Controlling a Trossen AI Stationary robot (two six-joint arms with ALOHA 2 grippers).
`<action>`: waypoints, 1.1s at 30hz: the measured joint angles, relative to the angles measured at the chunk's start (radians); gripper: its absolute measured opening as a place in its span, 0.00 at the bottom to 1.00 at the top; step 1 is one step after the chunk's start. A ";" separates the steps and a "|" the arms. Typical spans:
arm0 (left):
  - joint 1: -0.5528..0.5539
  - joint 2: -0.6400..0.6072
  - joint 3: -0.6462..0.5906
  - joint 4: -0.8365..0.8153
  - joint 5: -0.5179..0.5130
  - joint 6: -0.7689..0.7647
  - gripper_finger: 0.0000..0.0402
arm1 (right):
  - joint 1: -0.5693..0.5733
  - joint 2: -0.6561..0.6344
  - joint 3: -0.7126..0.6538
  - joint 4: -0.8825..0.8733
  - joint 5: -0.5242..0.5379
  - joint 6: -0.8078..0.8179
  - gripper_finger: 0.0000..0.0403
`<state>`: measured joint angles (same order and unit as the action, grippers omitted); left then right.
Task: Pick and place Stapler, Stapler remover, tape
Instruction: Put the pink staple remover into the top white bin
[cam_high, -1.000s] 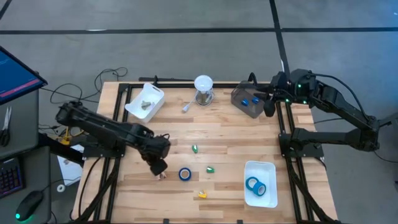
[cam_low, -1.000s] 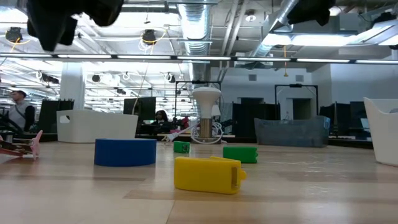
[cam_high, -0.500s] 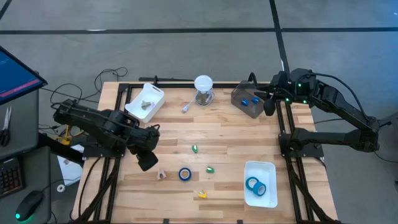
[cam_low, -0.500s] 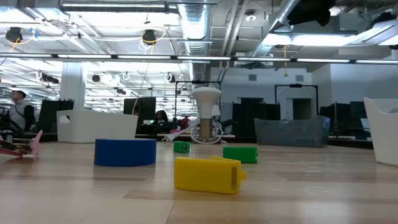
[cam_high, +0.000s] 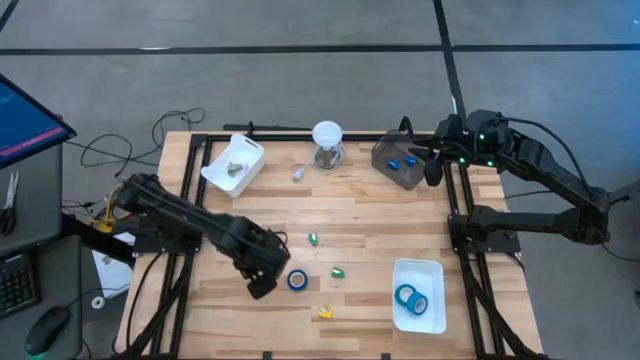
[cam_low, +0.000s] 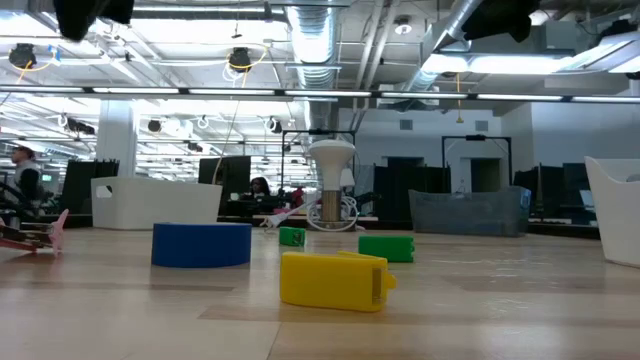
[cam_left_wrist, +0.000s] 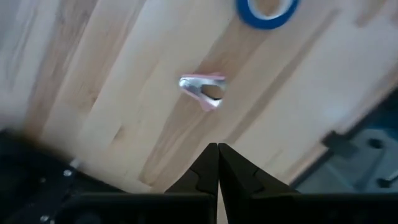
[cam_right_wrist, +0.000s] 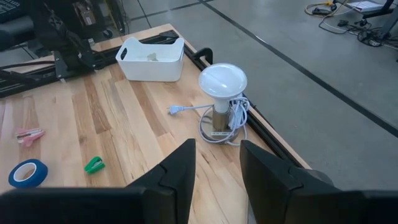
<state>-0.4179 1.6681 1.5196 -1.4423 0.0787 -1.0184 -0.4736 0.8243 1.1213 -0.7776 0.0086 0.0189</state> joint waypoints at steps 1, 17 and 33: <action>0.000 0.020 -0.002 -0.014 -0.001 0.000 0.00 | 0.000 0.000 0.000 0.000 0.000 0.000 0.29; -0.037 -0.061 -0.360 0.309 -0.049 -0.104 0.00 | 0.000 0.000 0.000 0.003 0.000 0.008 0.29; -0.023 -0.069 -0.555 0.614 -0.113 -0.200 0.01 | -0.001 0.000 0.000 0.010 -0.001 0.034 0.29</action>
<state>-0.4408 1.5994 0.9646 -0.8286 -0.0344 -1.2182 -0.4744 0.8246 1.1213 -0.7679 0.0076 0.0525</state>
